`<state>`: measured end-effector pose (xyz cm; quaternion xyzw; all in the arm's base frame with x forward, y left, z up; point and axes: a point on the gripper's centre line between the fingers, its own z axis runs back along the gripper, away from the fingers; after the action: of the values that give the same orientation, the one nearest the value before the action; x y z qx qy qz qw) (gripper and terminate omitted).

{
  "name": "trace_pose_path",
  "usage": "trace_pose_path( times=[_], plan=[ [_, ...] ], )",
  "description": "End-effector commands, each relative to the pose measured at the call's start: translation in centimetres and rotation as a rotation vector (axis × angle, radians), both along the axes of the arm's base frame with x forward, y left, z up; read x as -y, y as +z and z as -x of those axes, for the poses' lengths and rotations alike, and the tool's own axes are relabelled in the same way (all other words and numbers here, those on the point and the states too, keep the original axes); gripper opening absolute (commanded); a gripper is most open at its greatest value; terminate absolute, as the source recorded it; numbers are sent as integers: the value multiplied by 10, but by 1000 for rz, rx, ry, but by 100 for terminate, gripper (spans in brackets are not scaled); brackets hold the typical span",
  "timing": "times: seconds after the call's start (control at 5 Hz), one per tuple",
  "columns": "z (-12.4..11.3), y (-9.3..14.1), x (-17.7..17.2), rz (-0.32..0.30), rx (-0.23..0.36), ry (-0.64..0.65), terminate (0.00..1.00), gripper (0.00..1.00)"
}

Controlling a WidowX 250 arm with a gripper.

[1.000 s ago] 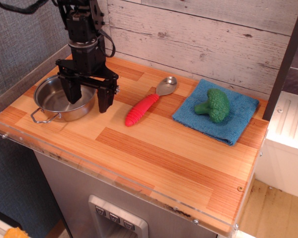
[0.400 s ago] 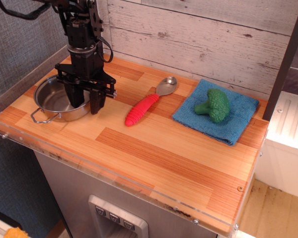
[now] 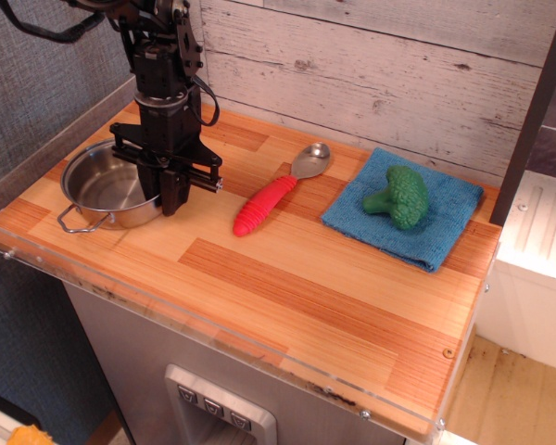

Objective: Place the pot in front of the blue towel

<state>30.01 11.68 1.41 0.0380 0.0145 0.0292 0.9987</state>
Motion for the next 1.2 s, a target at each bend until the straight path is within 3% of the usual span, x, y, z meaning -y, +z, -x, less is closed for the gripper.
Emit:
trace_pose_path(
  times=[0.0,0.2,0.4,0.6,0.8,1.0],
  plan=[
    [1,37,7,-26,71,-22,0,0],
    [5,86,28,-46,154,-20,0,0],
    [11,125,74,12,222,-49,0,0],
    [13,120,118,118,226,-121,0,0],
    [17,109,167,159,209,-189,0,0],
    [21,88,199,141,166,-242,0,0]
  ],
)
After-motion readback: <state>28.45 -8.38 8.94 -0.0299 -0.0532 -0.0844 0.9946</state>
